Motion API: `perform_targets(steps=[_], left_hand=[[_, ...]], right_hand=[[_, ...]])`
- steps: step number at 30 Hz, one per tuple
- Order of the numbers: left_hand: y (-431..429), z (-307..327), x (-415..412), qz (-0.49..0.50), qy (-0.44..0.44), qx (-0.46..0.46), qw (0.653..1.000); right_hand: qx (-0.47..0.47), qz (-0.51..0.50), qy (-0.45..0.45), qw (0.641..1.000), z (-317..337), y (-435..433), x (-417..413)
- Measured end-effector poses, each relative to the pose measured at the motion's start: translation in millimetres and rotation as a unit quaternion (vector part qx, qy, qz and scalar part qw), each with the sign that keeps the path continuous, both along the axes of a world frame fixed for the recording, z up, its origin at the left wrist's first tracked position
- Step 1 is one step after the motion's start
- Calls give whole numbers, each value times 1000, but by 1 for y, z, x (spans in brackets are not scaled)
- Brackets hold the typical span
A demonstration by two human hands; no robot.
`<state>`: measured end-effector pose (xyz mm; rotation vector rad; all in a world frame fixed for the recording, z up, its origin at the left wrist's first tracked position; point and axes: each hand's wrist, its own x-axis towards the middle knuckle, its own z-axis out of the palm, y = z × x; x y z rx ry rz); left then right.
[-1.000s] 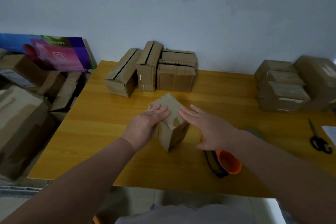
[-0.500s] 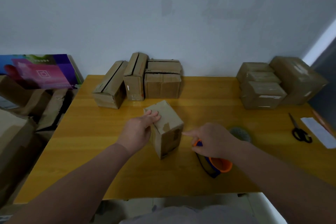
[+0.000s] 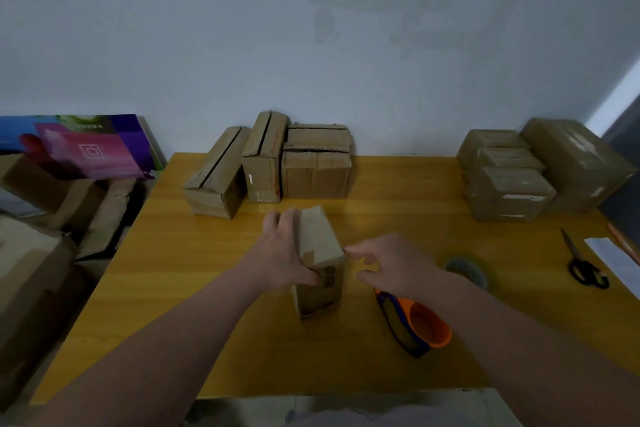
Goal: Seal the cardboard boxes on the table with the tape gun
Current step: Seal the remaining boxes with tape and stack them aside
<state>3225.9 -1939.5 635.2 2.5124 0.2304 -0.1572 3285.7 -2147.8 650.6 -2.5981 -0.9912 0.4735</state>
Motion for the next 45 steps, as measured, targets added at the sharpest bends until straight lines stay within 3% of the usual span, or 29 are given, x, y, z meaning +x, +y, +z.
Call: perform_targets(steps=[4, 7, 10, 13, 16, 18, 23, 27, 30, 32, 34, 38, 40, 41, 45], left_hand=[[24, 0, 14, 96, 12, -166, 981], [36, 5, 21, 134, -2, -403, 905], [30, 14, 33, 147, -13, -556, 818], [9, 15, 53, 142, -18, -613, 777], [-21, 16, 82, 121, -14, -607, 785], [-41, 18, 106, 94, -15, -593, 800], [-89, 26, 171, 59, -3, -541, 839], [-101, 24, 225, 42, 26, -389, 920], [-97, 29, 260, 29, -12, -107, 994], [-88, 30, 276, 40, -29, 39, 998], [-73, 25, 287, 53, -1, 121, 991], [-46, 1, 296, 63, 91, 213, 971], [-35, -8, 298, 64, 117, 221, 966], [-31, -11, 299, 65, 123, 220, 966], [-29, -11, 308, 62, 154, 231, 959]], right_hand=[[69, -91, 87, 990, -3, -6, 16], [150, -210, 164, 952, 2, -13, 30], [203, -356, 307, 859, 12, -20, 44], [294, -402, 459, 736, 23, -28, 58], [411, -458, 506, 604, 28, -40, 78], [464, -491, 503, 539, 30, -47, 95], [515, -532, 488, 462, 32, -66, 150], [530, -550, 463, 449, 36, -81, 199], [529, -564, 433, 463, 29, -92, 242], [518, -573, 421, 476, 19, -95, 271], [504, -597, 401, 479, 7, -94, 298], [483, -645, 364, 467, -17, -91, 338], [464, -668, 330, 478, -26, -89, 353], [440, -685, 299, 497, -30, -88, 360], [326, -684, 166, 631, -35, -76, 377]])
